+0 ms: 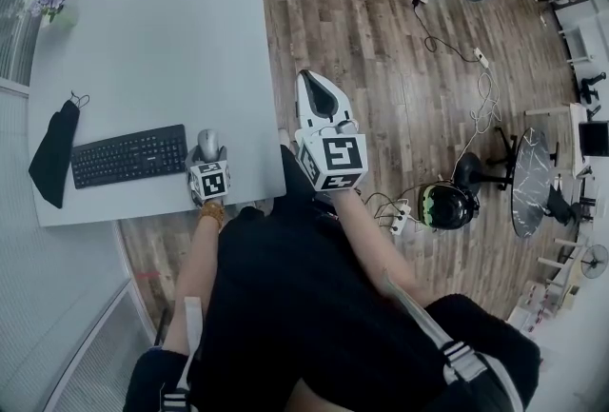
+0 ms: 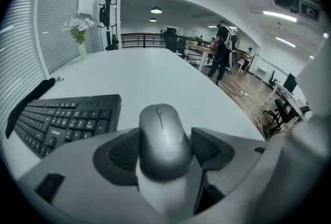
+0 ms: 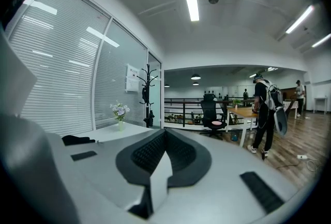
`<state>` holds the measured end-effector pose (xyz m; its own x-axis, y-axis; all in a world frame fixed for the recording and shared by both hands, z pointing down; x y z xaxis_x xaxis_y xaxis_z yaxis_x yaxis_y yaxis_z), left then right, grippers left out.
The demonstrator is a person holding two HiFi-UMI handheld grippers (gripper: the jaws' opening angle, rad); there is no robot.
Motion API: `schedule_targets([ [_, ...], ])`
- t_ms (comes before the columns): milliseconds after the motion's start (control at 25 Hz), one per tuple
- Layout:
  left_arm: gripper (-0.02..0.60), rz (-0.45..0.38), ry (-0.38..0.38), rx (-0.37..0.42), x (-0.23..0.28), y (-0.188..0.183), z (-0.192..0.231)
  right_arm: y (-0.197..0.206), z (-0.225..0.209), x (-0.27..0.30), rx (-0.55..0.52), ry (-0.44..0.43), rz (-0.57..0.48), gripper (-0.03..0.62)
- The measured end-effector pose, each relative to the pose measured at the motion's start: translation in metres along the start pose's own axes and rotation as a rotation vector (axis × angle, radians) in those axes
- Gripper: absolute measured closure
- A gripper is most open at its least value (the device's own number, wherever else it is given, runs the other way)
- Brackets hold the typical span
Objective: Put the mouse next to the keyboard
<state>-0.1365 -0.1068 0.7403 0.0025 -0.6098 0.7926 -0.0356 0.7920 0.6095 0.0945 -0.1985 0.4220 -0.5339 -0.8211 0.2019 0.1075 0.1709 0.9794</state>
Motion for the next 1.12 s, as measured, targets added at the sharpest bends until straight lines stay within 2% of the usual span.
schedule_targets([
  [240,0.258,-0.047,0.015,0.031,-0.009,-0.011,0.0,-0.001,0.01,0.002,-0.005,-0.01,0.001,0.595],
  [800,0.258,-0.343,-0.034,0.007,-0.064,-0.098,0.023,-0.01,0.02,0.004,-0.019,-0.03,-0.033,0.595],
  [1120,0.261,-0.538,-0.02,0.024,-0.117,-0.159,0.019,-0.021,0.019,-0.006,-0.022,-0.024,-0.059,0.595],
])
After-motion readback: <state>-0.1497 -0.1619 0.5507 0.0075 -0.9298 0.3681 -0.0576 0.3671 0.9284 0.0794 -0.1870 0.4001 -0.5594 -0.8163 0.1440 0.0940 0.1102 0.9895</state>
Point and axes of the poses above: the fingertips, and each gripper's own axes: x forward along the fingers, z to its left, y out of its underside, the point moved 8 cm from there along -x, backward along the fingers, and after that the axes turned 7 degrees about -y, right-handed, at the moved point
